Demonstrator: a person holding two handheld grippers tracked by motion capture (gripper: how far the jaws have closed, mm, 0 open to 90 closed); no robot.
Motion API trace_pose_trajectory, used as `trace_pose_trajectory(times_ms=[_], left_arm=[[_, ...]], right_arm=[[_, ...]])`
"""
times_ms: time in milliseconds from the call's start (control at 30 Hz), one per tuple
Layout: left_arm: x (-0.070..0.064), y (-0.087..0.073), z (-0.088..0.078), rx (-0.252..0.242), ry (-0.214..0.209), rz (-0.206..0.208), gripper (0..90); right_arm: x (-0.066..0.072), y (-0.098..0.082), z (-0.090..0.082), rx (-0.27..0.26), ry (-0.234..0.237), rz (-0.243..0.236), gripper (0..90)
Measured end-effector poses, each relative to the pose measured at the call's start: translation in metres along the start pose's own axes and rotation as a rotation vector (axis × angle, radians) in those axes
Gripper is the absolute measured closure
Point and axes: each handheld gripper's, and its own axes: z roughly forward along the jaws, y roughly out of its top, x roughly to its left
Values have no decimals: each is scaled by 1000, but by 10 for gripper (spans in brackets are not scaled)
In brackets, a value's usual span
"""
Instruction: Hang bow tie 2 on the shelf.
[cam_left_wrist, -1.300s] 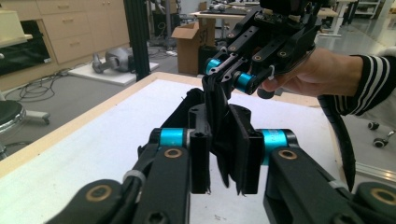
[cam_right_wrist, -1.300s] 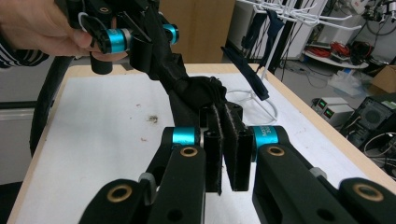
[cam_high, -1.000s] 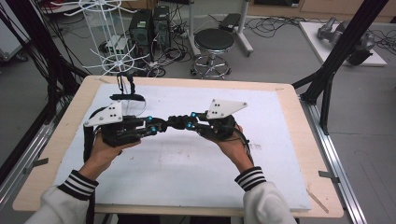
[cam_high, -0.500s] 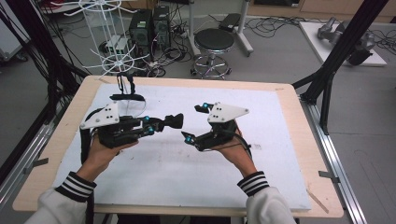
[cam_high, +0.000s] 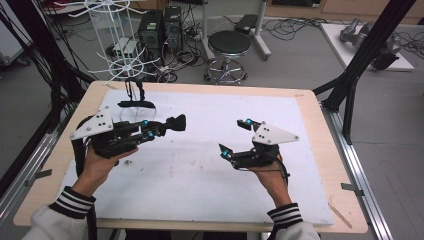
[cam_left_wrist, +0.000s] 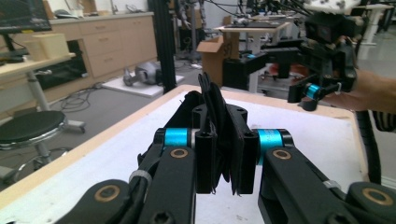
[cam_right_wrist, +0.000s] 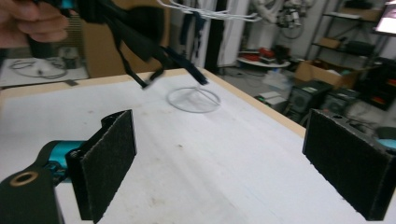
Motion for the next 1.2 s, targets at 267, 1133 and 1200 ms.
trace_pose_trajectory(times_ms=[267, 1133, 1200], left_arm=[[7, 2, -15, -18, 59, 4, 821], [30, 18, -47, -37, 214, 12, 820], [32, 19, -49, -39, 224, 13, 820]], right_arm=[[-3, -27, -28, -1, -155, 15, 92], [-5, -92, -80, -67, -372, 101, 92], [-6, -95, -81, -68, -375, 103, 92]])
